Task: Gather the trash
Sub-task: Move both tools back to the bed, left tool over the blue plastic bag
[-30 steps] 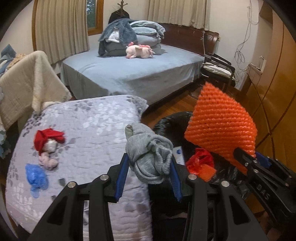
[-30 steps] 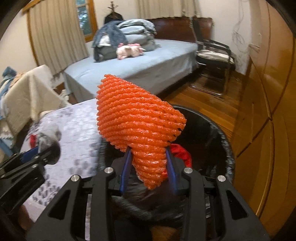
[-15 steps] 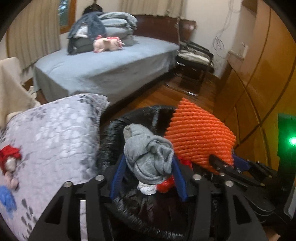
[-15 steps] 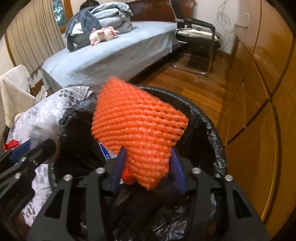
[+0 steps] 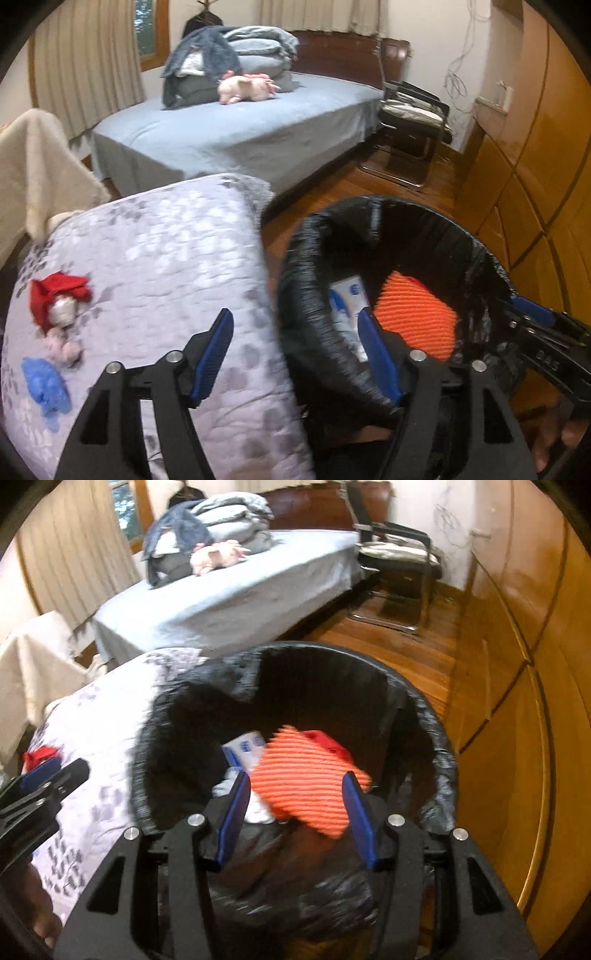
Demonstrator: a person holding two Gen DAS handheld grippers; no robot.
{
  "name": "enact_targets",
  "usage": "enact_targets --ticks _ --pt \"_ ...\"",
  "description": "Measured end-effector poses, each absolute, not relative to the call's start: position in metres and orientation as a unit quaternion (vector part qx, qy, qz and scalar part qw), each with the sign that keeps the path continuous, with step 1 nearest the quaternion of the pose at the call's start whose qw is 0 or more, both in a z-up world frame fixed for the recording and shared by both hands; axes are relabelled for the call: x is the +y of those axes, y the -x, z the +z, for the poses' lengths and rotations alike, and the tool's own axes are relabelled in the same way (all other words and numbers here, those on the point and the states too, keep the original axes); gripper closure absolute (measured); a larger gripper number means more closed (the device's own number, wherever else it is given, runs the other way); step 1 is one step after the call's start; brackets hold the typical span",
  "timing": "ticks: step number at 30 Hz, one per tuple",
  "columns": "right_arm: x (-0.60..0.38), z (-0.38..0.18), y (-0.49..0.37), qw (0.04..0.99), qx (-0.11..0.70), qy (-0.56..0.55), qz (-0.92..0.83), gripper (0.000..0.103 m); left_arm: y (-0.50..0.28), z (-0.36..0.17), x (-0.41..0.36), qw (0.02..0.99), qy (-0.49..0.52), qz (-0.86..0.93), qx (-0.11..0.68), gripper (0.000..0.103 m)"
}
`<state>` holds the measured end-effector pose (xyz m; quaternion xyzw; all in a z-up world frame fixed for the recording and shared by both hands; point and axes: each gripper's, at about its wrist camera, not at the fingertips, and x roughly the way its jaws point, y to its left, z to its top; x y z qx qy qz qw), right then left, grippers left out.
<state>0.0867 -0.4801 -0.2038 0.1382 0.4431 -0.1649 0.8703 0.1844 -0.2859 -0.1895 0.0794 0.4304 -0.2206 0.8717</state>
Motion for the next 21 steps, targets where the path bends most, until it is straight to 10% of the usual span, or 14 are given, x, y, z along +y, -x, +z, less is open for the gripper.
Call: enact_targets --ticks 21 --pt "-0.253 -0.204 -0.139 0.887 0.454 -0.085 0.006 0.052 -0.188 -0.195 -0.031 0.905 -0.055 -0.049 0.418 0.026"
